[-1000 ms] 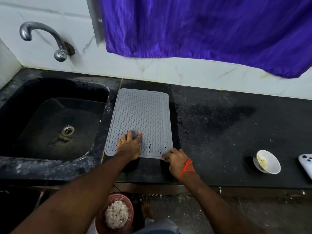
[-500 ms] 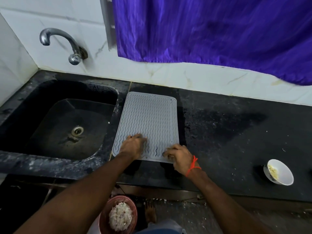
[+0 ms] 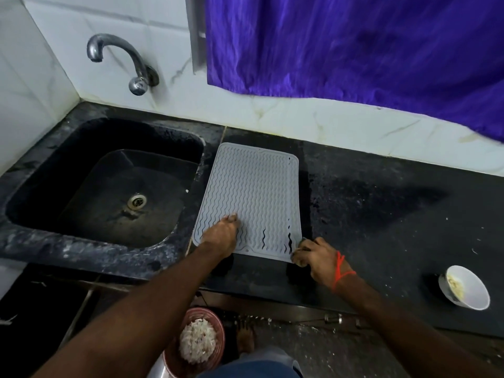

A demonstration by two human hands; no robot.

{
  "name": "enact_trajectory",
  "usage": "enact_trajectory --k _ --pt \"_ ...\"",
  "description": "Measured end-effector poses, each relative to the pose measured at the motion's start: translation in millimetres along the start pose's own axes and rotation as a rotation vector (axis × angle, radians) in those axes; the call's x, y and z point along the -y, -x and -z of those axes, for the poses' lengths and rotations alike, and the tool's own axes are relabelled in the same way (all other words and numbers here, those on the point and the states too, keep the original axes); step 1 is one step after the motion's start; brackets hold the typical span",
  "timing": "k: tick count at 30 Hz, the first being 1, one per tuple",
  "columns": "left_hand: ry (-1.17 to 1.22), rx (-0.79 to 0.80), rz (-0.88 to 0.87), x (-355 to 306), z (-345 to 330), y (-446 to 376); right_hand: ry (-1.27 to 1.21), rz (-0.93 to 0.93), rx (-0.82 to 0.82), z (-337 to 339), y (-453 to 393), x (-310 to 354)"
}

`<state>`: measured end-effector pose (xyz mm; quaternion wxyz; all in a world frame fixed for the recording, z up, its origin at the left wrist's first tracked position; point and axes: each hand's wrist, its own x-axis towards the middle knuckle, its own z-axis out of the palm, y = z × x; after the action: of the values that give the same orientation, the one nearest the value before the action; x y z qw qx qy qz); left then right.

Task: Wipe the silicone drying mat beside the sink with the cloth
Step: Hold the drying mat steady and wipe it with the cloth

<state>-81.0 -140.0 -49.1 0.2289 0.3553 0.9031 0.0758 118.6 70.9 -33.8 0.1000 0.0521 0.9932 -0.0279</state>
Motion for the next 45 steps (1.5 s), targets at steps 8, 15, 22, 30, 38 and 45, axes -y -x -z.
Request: enact_trajectory --k 8,15,22,30,38,45 --pt "0.399 -0.132 0.046 21 16 6 -0.091 0.034 -0.008 5 -18 8" --pt "0.089 -0.349 0.233 50 0 46 -0.298 0.091 0.050 36 -58 13" --pt "0.164 -0.308 0.342 53 0 51 -0.343 0.414 0.072 32 -141 108" --pt "0.330 -0.309 0.461 64 4 39 -0.257 0.569 -0.178 5 -148 119" --pt "0.341 -0.274 0.465 70 11 35 -0.235 0.613 -0.205 3 -152 146" --pt "0.343 -0.305 0.496 69 9 32 -0.095 0.675 0.088 8 -145 97"
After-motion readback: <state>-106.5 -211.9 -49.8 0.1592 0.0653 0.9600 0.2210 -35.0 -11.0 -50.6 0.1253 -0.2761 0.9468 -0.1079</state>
